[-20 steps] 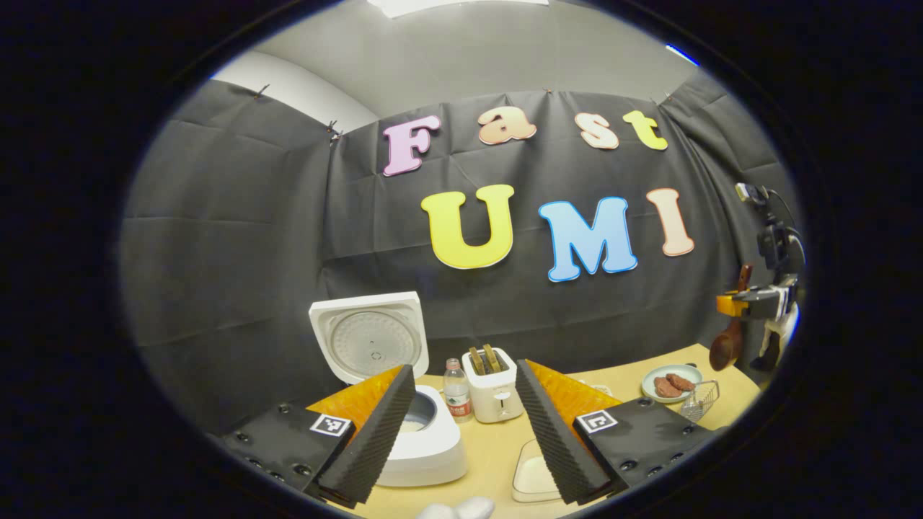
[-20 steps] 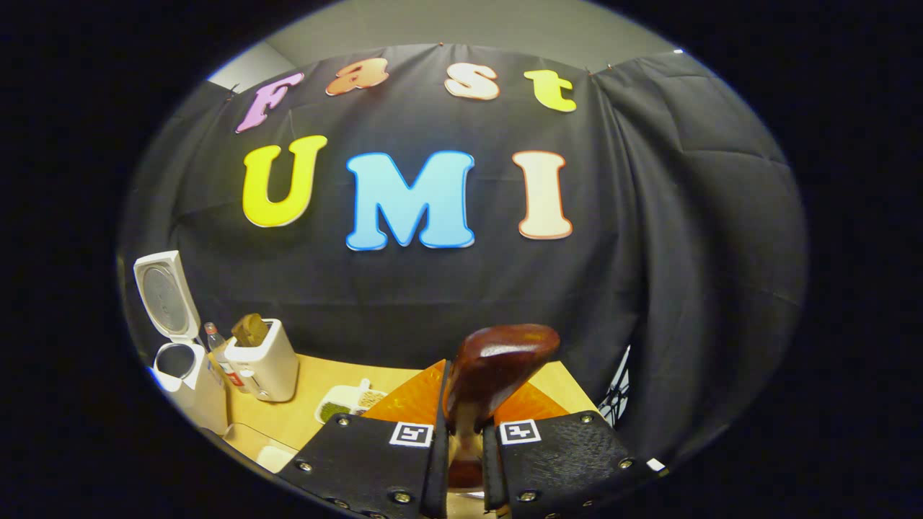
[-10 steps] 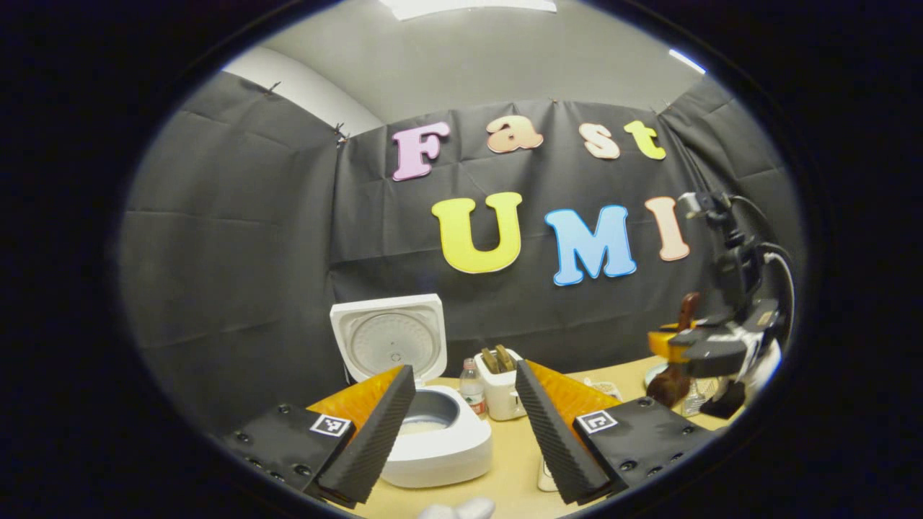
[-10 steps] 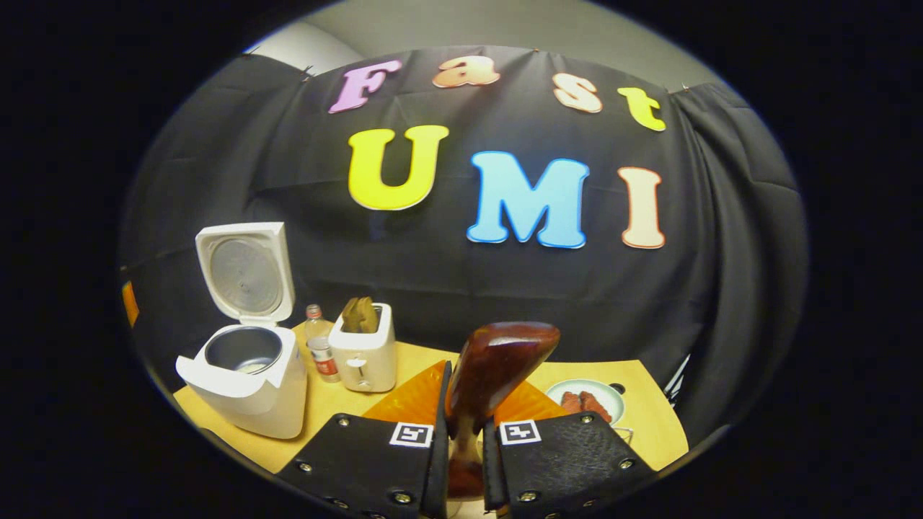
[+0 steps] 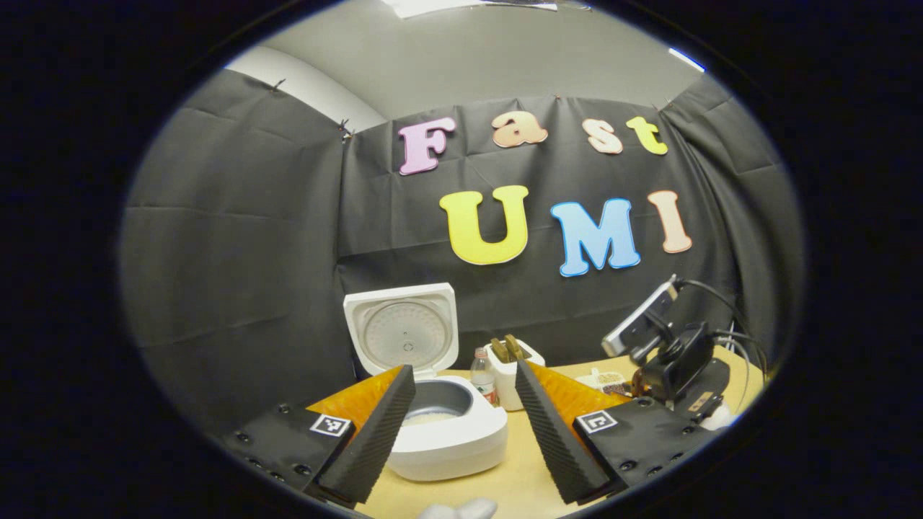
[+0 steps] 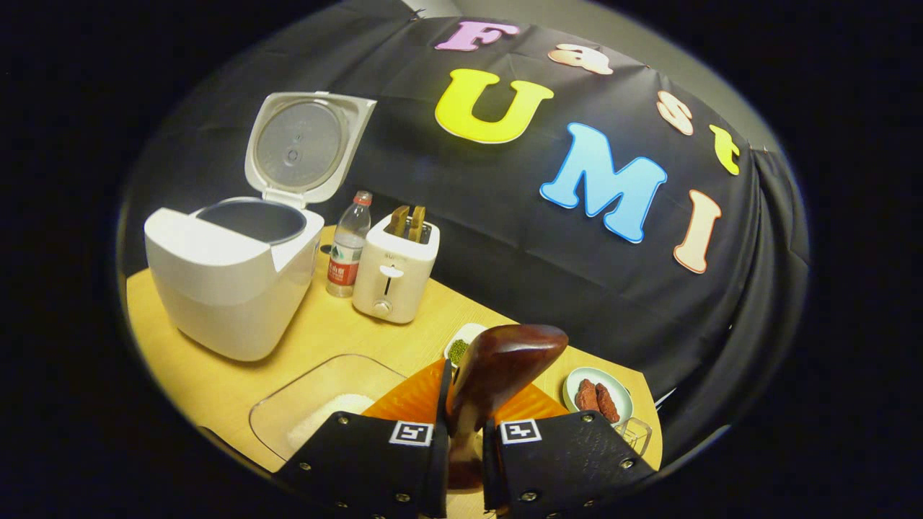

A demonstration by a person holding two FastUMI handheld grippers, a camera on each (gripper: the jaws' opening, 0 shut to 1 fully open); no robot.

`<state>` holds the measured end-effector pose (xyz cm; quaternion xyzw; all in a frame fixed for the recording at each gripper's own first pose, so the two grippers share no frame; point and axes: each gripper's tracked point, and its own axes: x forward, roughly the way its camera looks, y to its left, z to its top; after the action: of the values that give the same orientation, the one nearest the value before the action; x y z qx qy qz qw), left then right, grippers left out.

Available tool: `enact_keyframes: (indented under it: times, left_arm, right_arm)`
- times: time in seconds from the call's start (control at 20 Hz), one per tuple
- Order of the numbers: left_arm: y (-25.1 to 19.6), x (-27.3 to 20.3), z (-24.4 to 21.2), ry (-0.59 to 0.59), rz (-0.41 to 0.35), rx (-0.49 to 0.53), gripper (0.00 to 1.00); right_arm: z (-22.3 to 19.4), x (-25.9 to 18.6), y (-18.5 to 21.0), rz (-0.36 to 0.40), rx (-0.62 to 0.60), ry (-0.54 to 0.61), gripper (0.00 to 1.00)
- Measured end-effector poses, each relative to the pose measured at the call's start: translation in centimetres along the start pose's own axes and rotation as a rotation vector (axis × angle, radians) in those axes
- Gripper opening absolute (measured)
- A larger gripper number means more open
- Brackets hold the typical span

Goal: Close the left gripper, press the button to open the rice cooker; take a wooden spoon from the chopstick holder with the right hand, scoop a spoonful of rice and pour it into the rice cooker, then put the wooden spoon back into the chopstick holder.

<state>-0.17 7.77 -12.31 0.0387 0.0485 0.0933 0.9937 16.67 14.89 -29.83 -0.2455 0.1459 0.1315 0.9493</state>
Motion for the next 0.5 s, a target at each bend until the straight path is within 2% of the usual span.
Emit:
enact_keyframes:
  times: [0.25, 0.5]
  left_arm:
    - [-0.3, -0.1, -0.8, 0.012, 0.001, 0.015, 0.98]
    - [-0.4, 0.0, -1.6, 0.036, 0.006, 0.015, 0.98]
  right_arm:
    - [-3.6, 1.1, 1.2, 0.003, -0.013, 0.055, 0.2]
    - [-3.8, 1.0, 3.3, 0.062, 0.115, 0.069, 0.2]
